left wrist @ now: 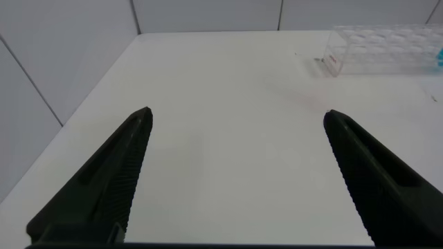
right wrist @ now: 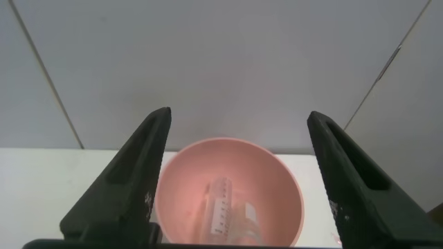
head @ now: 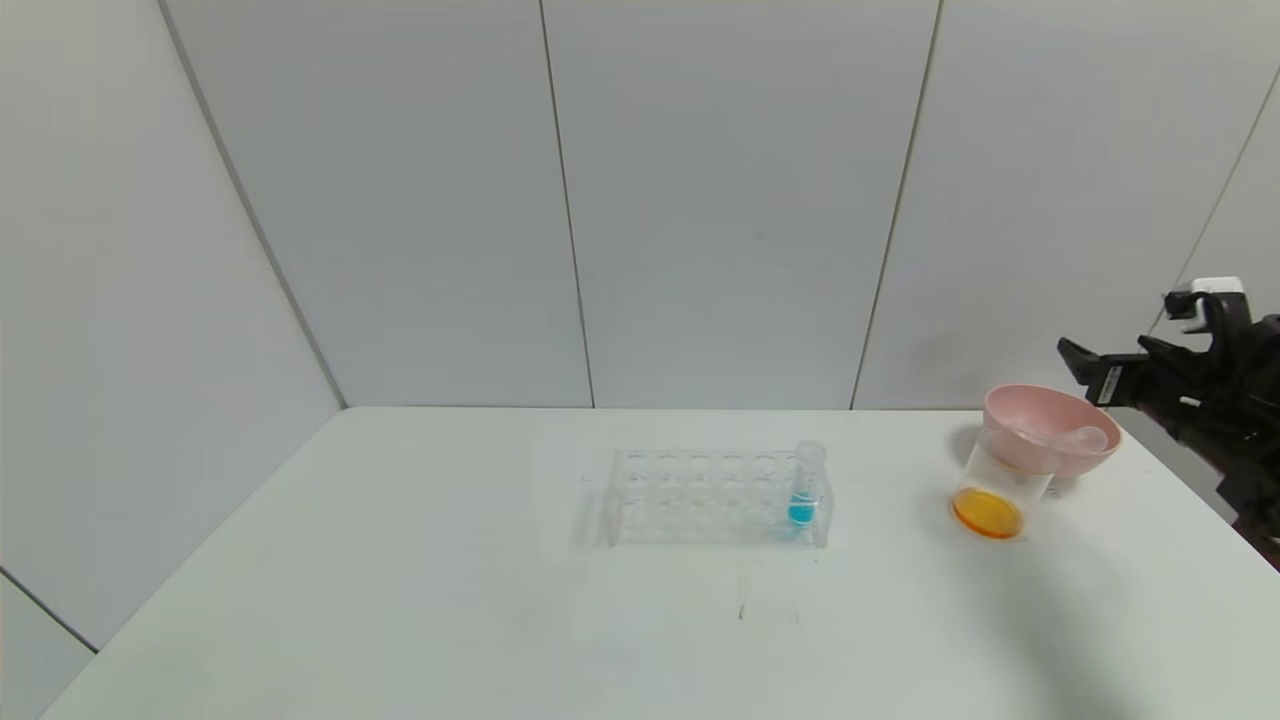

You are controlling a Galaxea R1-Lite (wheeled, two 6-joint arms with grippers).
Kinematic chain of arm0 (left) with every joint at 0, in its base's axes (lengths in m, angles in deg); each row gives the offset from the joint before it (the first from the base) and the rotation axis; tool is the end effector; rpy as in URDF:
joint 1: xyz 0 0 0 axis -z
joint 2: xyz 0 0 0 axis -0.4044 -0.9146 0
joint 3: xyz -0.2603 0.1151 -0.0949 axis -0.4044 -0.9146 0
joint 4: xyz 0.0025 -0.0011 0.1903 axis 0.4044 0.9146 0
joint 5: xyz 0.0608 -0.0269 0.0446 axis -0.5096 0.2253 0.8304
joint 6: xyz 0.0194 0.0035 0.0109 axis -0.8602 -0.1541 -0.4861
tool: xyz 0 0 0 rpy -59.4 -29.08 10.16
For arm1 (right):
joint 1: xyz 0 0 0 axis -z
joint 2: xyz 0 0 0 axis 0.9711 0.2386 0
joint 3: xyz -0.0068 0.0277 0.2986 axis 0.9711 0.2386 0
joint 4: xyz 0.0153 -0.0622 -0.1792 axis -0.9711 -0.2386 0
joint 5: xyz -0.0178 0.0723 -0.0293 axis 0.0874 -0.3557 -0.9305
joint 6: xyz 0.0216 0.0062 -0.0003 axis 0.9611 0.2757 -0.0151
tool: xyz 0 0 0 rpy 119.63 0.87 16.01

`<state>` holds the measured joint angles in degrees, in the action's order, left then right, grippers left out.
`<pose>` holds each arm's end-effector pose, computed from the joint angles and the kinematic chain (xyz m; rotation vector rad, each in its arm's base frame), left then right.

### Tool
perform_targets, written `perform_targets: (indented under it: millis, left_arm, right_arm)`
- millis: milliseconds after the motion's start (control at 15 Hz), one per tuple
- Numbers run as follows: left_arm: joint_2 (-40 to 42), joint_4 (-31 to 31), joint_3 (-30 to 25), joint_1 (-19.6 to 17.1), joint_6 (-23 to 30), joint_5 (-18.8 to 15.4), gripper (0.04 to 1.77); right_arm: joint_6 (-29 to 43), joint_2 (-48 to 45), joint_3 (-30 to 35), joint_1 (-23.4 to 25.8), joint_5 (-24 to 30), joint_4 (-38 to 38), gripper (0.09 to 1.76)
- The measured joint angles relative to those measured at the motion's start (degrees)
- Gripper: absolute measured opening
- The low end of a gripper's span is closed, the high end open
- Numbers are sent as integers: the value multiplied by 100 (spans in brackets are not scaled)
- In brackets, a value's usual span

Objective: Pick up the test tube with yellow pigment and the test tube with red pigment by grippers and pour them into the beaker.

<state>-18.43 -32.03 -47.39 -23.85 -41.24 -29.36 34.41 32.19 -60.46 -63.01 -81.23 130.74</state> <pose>-0.0227 0.0000 0.0755 0.0000 -0.0013 -0.0017 0.3692 -0.0839 0.1412 -0.0798 -0.0039 -0.1187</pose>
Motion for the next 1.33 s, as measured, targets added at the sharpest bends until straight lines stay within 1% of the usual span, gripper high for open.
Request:
perform_targets:
  millis: [133,267,467,733,800,933,1000,1067,1133,1200,1333]
  left_arm:
    - [0,0,0,0,0,0,176]
    - [0,0,0,0,0,2,176]
    - [0,0,0,0,0,2,176]
    - [0,0,0,0,0,0,176]
    - [0,0,0,0,0,2,176]
    - [0,2,0,0,0,2,176]
    - [0,0,0,0,0,0,176]
    - [0,-2,0,0,0,0,176]
    - [0,0,0,0,0,0,176]
    - [0,0,0,0,0,0,176]
    - [0,-2,0,0,0,0,176]
  right_arm:
    - [230,-733,240,-73,-39,-172,148]
    - [373,-1668,707,-165,-77,-368,153]
    - [473,-3393,1864,-226,-178,-539,159]
    - [522,-5920,3440,-233,-474,-820,164]
    - [517,-6557,3838,-294,-594,-881,165]
    - [449,-7696,4472,-597,-867,-1126,166]
    - [406,-8227,4667,-759,-984,-1431,167]
    - [369,-8757,4802,-912,-1119,-1918,167]
    - [347,-9261,4899,-1044,-1245,-2660,168]
    - [332,-9751,4985,-1151,-1331,-3682,168]
    - [299,-10557,5062,-1259,-1300,-5471,169]
